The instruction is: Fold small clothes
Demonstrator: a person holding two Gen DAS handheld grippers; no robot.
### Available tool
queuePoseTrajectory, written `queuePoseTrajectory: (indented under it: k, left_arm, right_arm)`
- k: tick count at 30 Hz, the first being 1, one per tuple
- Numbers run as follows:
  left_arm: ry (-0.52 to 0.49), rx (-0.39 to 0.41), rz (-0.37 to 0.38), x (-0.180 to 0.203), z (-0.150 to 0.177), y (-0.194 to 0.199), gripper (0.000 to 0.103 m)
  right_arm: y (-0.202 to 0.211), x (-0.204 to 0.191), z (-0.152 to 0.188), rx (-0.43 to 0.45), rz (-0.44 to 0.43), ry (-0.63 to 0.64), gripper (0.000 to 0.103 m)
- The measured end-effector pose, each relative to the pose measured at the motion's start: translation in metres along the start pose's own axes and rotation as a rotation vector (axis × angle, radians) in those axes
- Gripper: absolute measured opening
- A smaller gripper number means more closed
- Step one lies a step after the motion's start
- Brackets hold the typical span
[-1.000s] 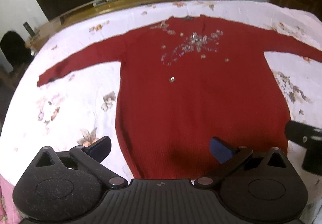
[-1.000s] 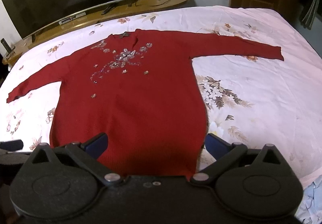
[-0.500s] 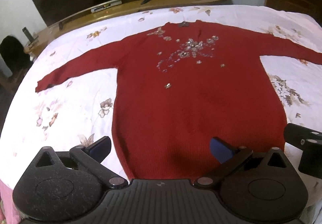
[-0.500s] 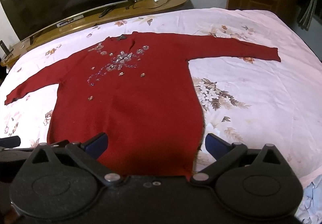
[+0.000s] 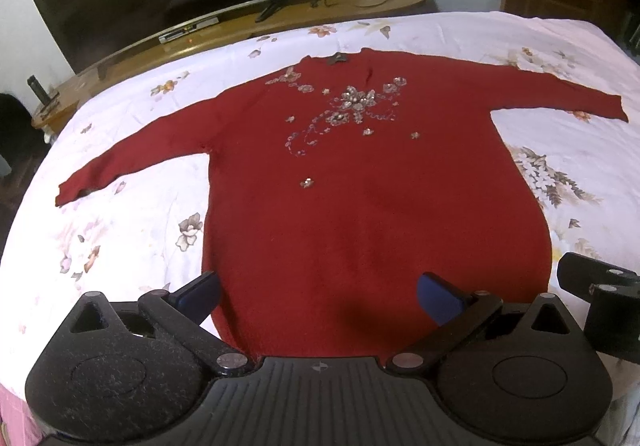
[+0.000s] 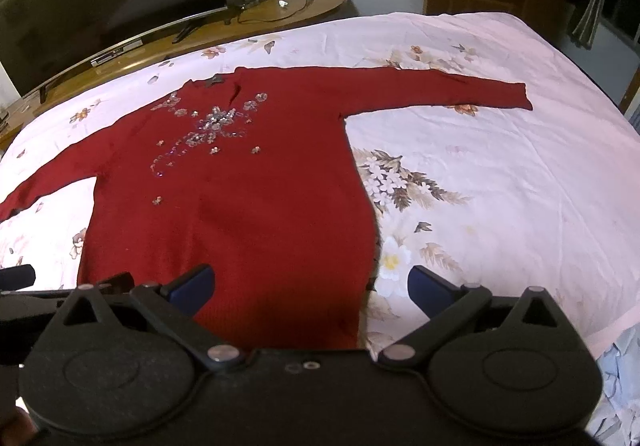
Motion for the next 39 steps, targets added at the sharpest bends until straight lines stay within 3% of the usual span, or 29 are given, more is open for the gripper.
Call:
queuePoseTrajectory:
  k: [22,39]
  left_arm:
    - [0.029,-0.01,-0.014,-0.007,-0.013,-0.013,0.103]
    - [0.057,-0.036,-0.043,-0.001,-0.032,-0.047,0.103]
  right_arm:
    - [0.0,0.004,-0.012,0.048,-0.017,-0.033,0.102]
    - [-0.031,0.011,-0.036,0.048,-0.016,-0.007,0.102]
Point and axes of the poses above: each gripper's, at about its wrist camera, not at the fingertips, and y roughly against the way its jaws point, x to its right, z to its underside, the point moved 7 cm from there along -y, roughly the way its jaws point, and after that the axes turned 4 degrees about x, right-handed, at the moved point
